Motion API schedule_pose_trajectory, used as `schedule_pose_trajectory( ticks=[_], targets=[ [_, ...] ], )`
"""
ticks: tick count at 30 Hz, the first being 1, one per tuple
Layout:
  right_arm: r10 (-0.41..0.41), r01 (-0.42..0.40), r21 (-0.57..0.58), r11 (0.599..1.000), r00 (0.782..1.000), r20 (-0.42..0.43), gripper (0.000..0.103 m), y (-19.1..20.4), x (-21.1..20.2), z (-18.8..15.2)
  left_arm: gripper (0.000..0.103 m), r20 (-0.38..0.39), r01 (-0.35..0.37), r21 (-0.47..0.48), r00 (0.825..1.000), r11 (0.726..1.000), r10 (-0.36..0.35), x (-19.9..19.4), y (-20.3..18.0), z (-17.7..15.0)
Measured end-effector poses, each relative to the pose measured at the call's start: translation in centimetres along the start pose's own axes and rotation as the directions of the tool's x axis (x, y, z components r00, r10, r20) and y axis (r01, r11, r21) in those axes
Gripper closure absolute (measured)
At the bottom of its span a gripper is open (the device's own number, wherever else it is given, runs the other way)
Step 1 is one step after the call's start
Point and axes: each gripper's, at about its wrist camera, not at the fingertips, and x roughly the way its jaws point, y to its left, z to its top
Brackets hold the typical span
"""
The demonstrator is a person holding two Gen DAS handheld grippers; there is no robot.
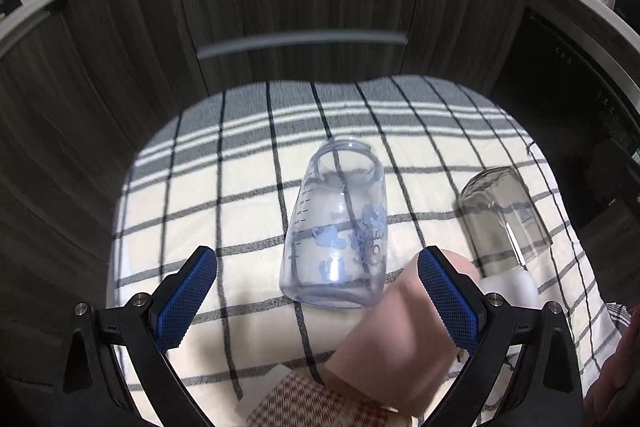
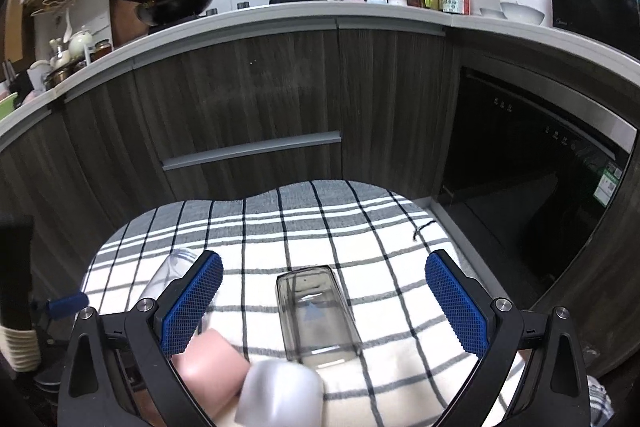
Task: Flip cup upside down
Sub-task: 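Move the left tool to the clear plastic cup and close its fingers on it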
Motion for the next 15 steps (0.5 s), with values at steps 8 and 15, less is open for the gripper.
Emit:
schedule_pose_trajectory(
  ticks=[8, 15],
  targets=[
    [0.008, -0.007, 0.012, 1.000, 0.999, -0.042, 0.001, 0.8, 2.3, 0.2, 0.008, -0.086, 0.030, 0.022, 0.996, 0.999, -0.028, 2.8, 0.5, 0.7],
    [0.018, -0.017, 0.019, 1.000, 0.998, -0.062, 0.001, 1.2, 3.5, 0.2, 0.014, -0.138, 0.071, 0.013, 0.988, 0.997, -0.068, 4.2, 0.7, 0.9]
  ],
)
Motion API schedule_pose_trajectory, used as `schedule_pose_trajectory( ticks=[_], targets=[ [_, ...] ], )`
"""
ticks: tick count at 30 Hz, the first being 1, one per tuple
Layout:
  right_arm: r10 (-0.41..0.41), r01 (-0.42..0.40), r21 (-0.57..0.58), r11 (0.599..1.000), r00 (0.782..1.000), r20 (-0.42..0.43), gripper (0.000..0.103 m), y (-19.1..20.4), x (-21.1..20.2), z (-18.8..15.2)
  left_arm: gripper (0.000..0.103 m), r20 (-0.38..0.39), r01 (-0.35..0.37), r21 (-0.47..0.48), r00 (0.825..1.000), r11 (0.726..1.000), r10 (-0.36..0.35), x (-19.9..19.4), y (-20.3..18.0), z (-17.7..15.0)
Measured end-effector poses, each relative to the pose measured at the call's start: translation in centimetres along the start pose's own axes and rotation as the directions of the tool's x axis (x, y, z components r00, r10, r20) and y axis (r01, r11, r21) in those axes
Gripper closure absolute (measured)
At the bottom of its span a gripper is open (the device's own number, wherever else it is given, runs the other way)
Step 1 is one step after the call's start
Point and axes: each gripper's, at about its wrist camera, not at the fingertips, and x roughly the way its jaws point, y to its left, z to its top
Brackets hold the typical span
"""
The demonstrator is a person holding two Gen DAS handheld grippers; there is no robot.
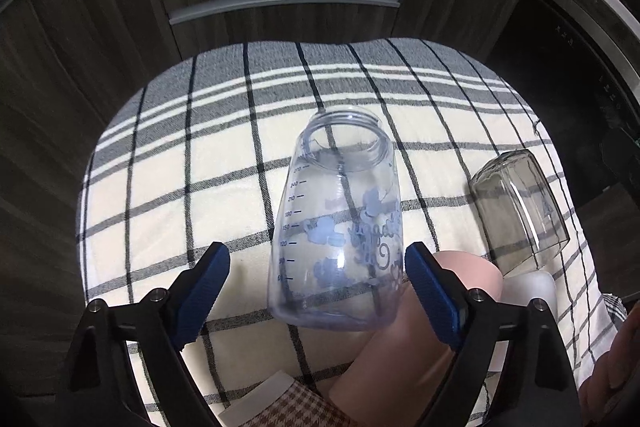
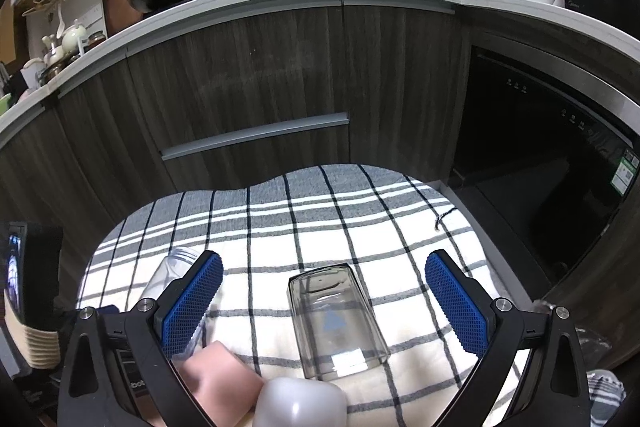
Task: Flip cup upside down
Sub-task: 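Move the left tool to the clear plastic cup and close its fingers on it, then lift the clear plastic cup off the towel with the left tool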
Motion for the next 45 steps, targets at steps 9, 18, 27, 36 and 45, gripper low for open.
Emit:
schedule_pose_trajectory(
  ticks=[9, 18, 27, 36, 45],
  targets=[
    [0.000, 0.000, 0.003, 1.000, 1.000, -0.014, 0.001, 0.0, 0.6, -0.2, 0.031, -0.037, 0.070, -0.005, 0.997, 0.998, -0.070, 0.7, -0.6, 0.0],
    [0.005, -0.005, 0.012, 1.000, 1.000, -0.009, 0.001, -0.2, 0.2, -0.2, 0.032, 0.023, 0.048, 0.013, 0.999, 0.999, -0.048, -0.9, -0.6, 0.3],
    [0.013, -0.013, 0.017, 1.000, 1.000, 0.013, 0.001, -0.2, -1.1, 0.0, 0.032, 0.087, 0.021, 0.027, 0.996, 0.999, -0.023, -3.1, -1.1, 0.7],
    [0.020, -0.021, 0.022, 1.000, 0.999, 0.037, 0.001, -0.6, -2.4, 0.3, 0.032, 0.120, 0.019, 0.005, 0.993, 1.000, -0.019, -4.8, -1.1, 0.5],
    [0.039, -0.041, 0.031, 0.999, 0.996, 0.077, 0.001, -1.4, -5.2, 1.1, 0.032, 0.183, 0.006, 0.011, 0.983, 1.000, -0.008, -9.5, -2.2, -0.8]
  ],
)
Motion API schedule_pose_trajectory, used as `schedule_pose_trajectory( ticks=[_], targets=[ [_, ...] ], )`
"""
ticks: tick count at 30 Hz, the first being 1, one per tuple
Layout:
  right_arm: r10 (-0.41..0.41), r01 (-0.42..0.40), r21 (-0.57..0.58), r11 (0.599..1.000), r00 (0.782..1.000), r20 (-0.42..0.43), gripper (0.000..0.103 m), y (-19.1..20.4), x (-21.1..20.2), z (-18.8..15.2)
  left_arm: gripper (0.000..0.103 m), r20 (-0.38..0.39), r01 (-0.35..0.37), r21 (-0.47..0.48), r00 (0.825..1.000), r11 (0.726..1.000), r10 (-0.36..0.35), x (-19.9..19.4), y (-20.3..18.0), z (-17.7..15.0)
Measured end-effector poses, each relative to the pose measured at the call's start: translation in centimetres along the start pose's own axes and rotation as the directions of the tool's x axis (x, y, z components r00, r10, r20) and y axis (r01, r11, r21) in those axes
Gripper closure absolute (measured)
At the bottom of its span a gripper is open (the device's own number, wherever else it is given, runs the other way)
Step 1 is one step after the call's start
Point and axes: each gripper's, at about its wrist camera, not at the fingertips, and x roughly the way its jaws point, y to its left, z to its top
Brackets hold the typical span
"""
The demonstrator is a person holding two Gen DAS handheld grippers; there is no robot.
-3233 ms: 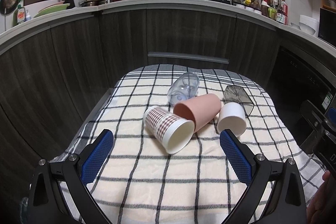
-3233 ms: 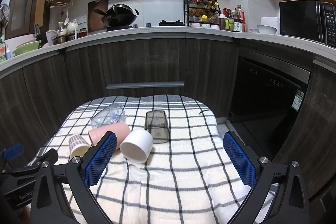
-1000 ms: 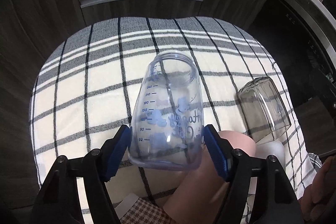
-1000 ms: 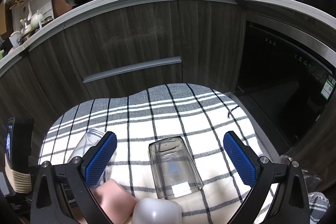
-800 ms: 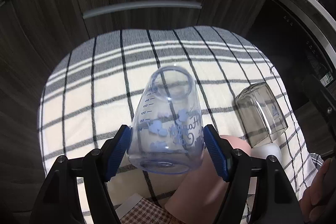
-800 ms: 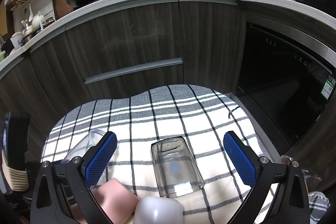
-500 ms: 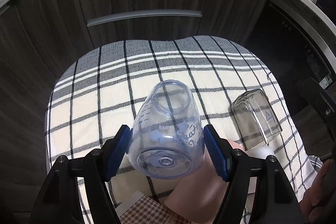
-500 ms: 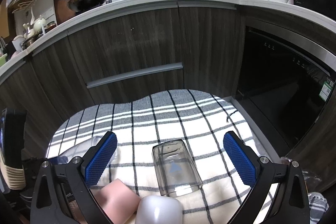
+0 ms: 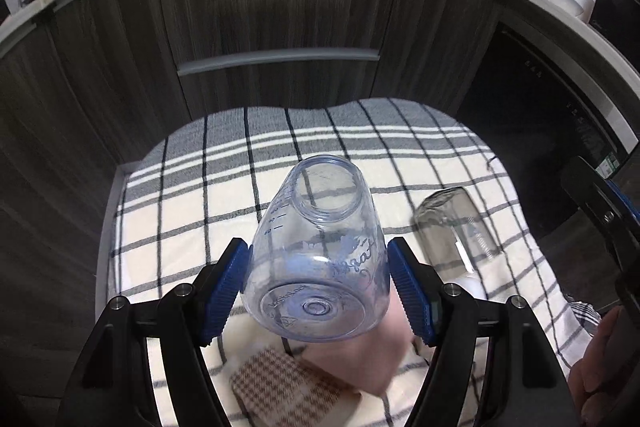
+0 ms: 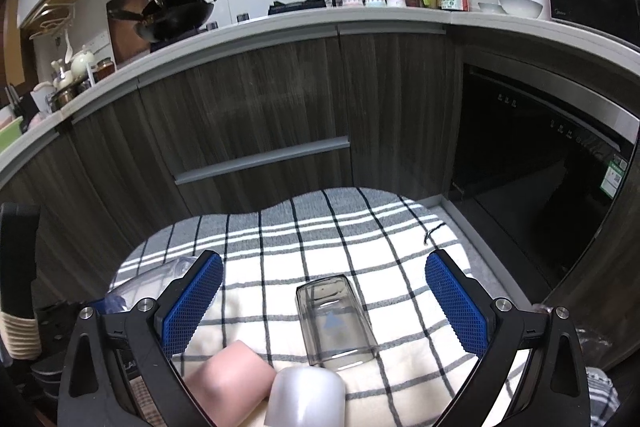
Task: Flip cup upside down
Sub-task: 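Lift the clear plastic cup off the towel with the left tool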
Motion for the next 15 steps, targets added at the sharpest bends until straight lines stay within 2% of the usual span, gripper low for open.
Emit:
schedule_pose_trajectory(
  ticks=[7, 15],
  targets=[
    [0.028, -0.027, -0.010, 1.000, 0.999, 0.044, 0.001, -1.0, -4.6, 0.4, 0.032, 0.073, -0.024, -0.015, 0.997, 1.000, 0.025, -6.1, -2.0, -2.9],
    [0.033, -0.028, -0.056, 0.998, 0.995, 0.092, 0.001, -3.9, -11.0, -0.9, 0.032, 0.142, -0.036, -0.058, 0.989, 0.998, 0.044, -11.2, -6.4, -9.3]
  ],
)
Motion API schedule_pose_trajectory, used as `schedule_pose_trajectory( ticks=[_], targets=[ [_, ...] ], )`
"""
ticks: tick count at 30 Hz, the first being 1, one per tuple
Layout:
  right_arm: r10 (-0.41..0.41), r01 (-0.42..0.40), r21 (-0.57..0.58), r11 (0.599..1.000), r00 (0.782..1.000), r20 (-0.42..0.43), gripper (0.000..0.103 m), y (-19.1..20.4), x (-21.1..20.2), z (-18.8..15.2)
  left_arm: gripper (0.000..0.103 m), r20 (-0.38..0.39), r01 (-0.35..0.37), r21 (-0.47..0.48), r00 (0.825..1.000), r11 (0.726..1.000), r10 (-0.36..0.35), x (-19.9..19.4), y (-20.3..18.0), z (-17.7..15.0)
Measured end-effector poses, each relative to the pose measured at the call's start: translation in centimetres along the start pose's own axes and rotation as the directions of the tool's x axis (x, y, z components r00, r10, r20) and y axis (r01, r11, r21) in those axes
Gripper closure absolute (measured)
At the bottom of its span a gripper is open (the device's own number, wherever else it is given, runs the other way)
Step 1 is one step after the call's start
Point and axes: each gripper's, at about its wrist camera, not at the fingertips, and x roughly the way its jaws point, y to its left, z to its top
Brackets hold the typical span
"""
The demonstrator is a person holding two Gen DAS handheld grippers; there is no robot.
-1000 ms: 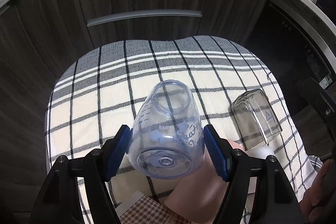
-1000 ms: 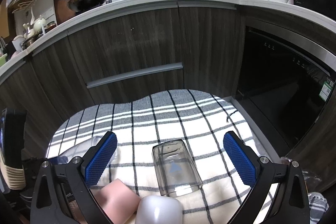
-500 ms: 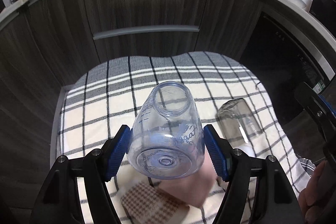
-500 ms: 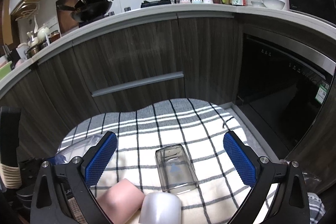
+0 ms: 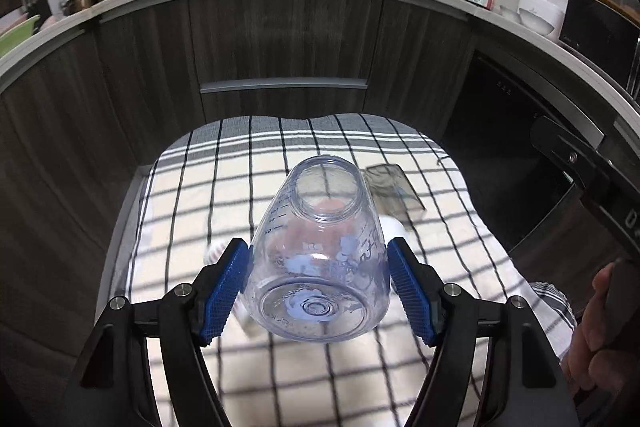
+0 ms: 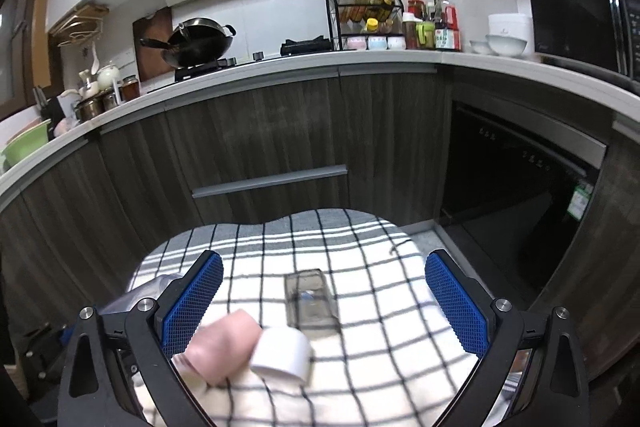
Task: Flip cup upside down
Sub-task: 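Lift the clear plastic cup off the towel with the left tool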
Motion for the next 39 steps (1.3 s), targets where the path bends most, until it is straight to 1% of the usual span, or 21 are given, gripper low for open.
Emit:
schedule_pose_trajectory(
  ticks=[3, 5, 10, 13, 15, 16, 18, 20, 22, 24, 25, 26, 27, 29, 31, 32, 34, 35, 38, 39],
  targets=[
    [-0.005, 0.005, -0.030, 1.000, 1.000, -0.001, 0.001, -1.5, -1.9, -1.0, 0.032, 0.023, -0.014, -0.019, 1.000, 1.000, 0.014, -0.8, -1.5, -2.5],
    [-0.013, 0.012, -0.059, 0.998, 1.000, -0.016, 0.001, -2.6, -2.5, -2.0, 0.032, 0.023, -0.003, -0.045, 1.000, 0.999, 0.004, -0.6, -2.5, -4.1],
    [-0.030, 0.021, -0.116, 0.993, 0.997, -0.070, 0.001, -5.3, -2.8, -4.7, 0.032, 0.018, 0.028, -0.103, 0.999, 0.994, -0.026, 0.6, -4.7, -7.1],
    [-0.026, 0.008, -0.157, 0.988, 0.993, -0.114, 0.001, -6.5, -2.5, -6.3, 0.032, 0.010, 0.042, -0.143, 0.999, 0.989, -0.041, 1.2, -6.0, -8.6],
    [-0.025, -0.006, -0.192, 0.981, 0.987, -0.158, 0.001, -7.3, -1.9, -7.4, 0.032, -0.022, 0.034, -0.161, 0.999, 0.986, -0.038, 2.0, -6.8, -9.6],
    [-0.026, -0.011, -0.202, 0.979, 0.984, -0.179, 0.001, -7.5, -1.6, -7.8, 0.032, -0.057, 0.036, -0.168, 0.997, 0.985, -0.046, 2.7, -7.2, -10.1],
    [-0.033, -0.016, -0.213, 0.977, 0.975, -0.221, 0.001, -8.1, -1.0, -8.6, 0.032, -0.096, 0.041, -0.165, 0.994, 0.985, -0.058, 3.6, -8.0, -11.1],
    [-0.038, -0.017, -0.209, 0.978, 0.966, -0.254, 0.001, -8.8, -0.4, -9.1, 0.032, -0.128, 0.053, -0.146, 0.989, 0.988, -0.072, 4.0, -8.9, -11.8],
    [-0.038, -0.017, -0.195, 0.981, 0.961, -0.274, 0.001, -9.3, -0.1, -9.3, 0.032, -0.160, 0.078, -0.137, 0.982, 0.987, -0.100, 4.4, -9.6, -12.4],
    [-0.043, -0.013, -0.189, 0.982, 0.958, -0.284, 0.001, -9.7, 0.1, -9.4, 0.033, -0.188, 0.089, -0.122, 0.976, 0.989, -0.111, 4.9, -10.2, -12.9],
    [-0.049, -0.008, -0.192, 0.981, 0.956, -0.288, 0.001, -9.7, 0.3, -9.5, 0.033, -0.203, 0.095, -0.123, 0.972, 0.988, -0.119, 5.1, -10.3, -13.1],
    [-0.051, -0.007, -0.195, 0.981, 0.955, -0.291, 0.001, -9.7, 0.4, -9.4, 0.033, -0.235, 0.105, -0.131, 0.963, 0.986, -0.133, 5.7, -10.3, -13.5],
    [-0.051, -0.009, -0.201, 0.980, 0.954, -0.294, 0.001, -9.6, 0.5, -9.3, 0.032, -0.242, 0.116, -0.140, 0.959, 0.983, -0.147, 5.9, -10.4, -13.6],
    [-0.058, -0.010, -0.221, 0.975, 0.951, -0.303, 0.001, -9.2, 0.8, -9.4, 0.032, -0.242, 0.120, -0.131, 0.959, 0.984, -0.149, 6.0, -10.6, -13.6],
    [-0.064, -0.012, -0.235, 0.972, 0.947, -0.314, 0.001, -9.0, 1.0, -9.5, 0.032, -0.254, 0.140, -0.143, 0.952, 0.980, -0.173, 6.2, -10.6, -13.6],
    [-0.069, -0.012, -0.242, 0.970, 0.944, -0.323, 0.001, -8.9, 1.2, -9.5, 0.031, -0.273, 0.151, -0.157, 0.943, 0.976, -0.189, 6.4, -10.5, -13.8],
    [-0.073, -0.015, -0.247, 0.969, 0.937, -0.341, 0.001, -8.8, 1.6, -9.7, 0.024, -0.316, 0.157, -0.191, 0.925, 0.969, -0.212, 7.2, -10.3, -14.1],
    [-0.073, -0.017, -0.246, 0.969, 0.934, -0.351, 0.001, -8.8, 1.8, -9.7, 0.023, -0.325, 0.154, -0.208, 0.920, 0.966, -0.217, 7.4, -10.1, -14.3],
    [-0.070, -0.021, -0.242, 0.970, 0.930, -0.362, 0.001, -8.8, 1.8, -9.7, 0.023, -0.312, 0.151, -0.217, 0.925, 0.964, -0.216, 7.1, -9.7, -14.1],
    [-0.070, -0.023, -0.245, 0.969, 0.930, -0.362, 0.001, -8.7, 1.8, -9.7, 0.021, -0.309, 0.153, -0.214, 0.926, 0.965, -0.216, 6.9, -9.7, -14.0]
  ],
)
